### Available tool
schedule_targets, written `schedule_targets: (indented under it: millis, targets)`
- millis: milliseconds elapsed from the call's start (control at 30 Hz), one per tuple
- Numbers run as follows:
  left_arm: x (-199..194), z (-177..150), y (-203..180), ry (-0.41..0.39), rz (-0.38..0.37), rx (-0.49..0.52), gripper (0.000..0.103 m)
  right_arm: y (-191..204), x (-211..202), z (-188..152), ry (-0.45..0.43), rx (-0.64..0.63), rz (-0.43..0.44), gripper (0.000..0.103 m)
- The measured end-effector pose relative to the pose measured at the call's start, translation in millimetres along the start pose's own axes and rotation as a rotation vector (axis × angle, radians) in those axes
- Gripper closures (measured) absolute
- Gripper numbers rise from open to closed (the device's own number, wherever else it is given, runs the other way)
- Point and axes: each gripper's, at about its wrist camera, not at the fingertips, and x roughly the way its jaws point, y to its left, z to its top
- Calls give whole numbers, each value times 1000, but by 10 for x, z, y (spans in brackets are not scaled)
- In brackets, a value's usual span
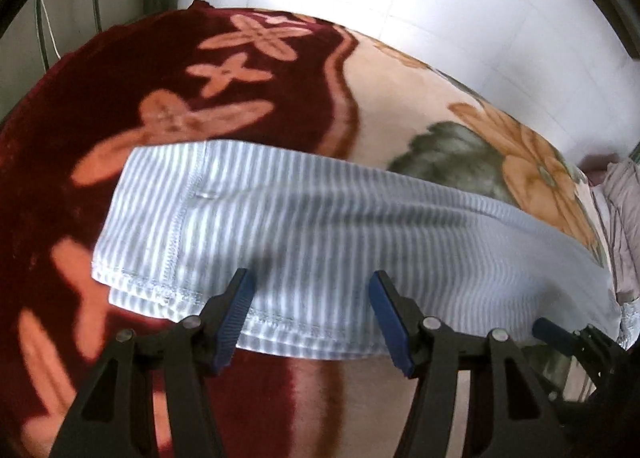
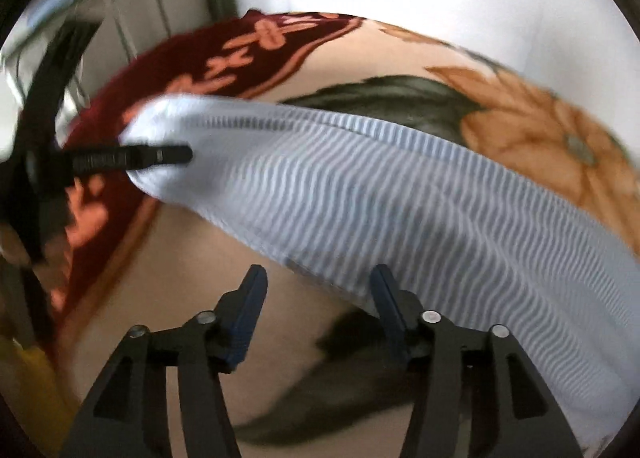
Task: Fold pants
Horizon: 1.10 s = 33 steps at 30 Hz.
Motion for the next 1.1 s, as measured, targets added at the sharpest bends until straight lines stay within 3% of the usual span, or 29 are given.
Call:
schedule_targets:
  millis: [100, 167, 200, 233, 467, 600, 700, 833, 1033, 1100]
  targets:
    - [54, -7, 39, -8, 1, 2, 40, 33, 119, -9, -19, -53, -106, 47]
    - [54, -3, 27, -19, 12, 16, 39, 15, 130, 11, -46, -47, -114, 66]
    - [59, -2, 20, -23, 17, 26, 39, -30, 106, 25, -47, -22, -115, 94]
    - [65, -2, 13, -25, 23, 38, 39, -87, 62, 34, -51, 12, -83, 95]
    - [88, 1, 1, -34, 42, 59, 37, -265, 42, -35, 39, 30, 109, 91]
    - [44, -7, -72, -43, 80, 70, 37, -508, -262, 27, 1, 94, 215, 79]
    - [-83, -23, -217, -47, 39, 74, 37, -868, -489, 98, -49, 149, 176, 65]
    - [-212, -19, -580, -40, -78, 88, 37, -1479, -519, 246, -59, 196, 47, 61]
    - [-129, -152, -1315, 39, -237, 106, 37, -2206, -297, 308, 25, 240, 38, 60]
    - [-77, -241, -1573, 56, -251, 135, 37, -2333, -206, 258, 55, 226, 56, 60]
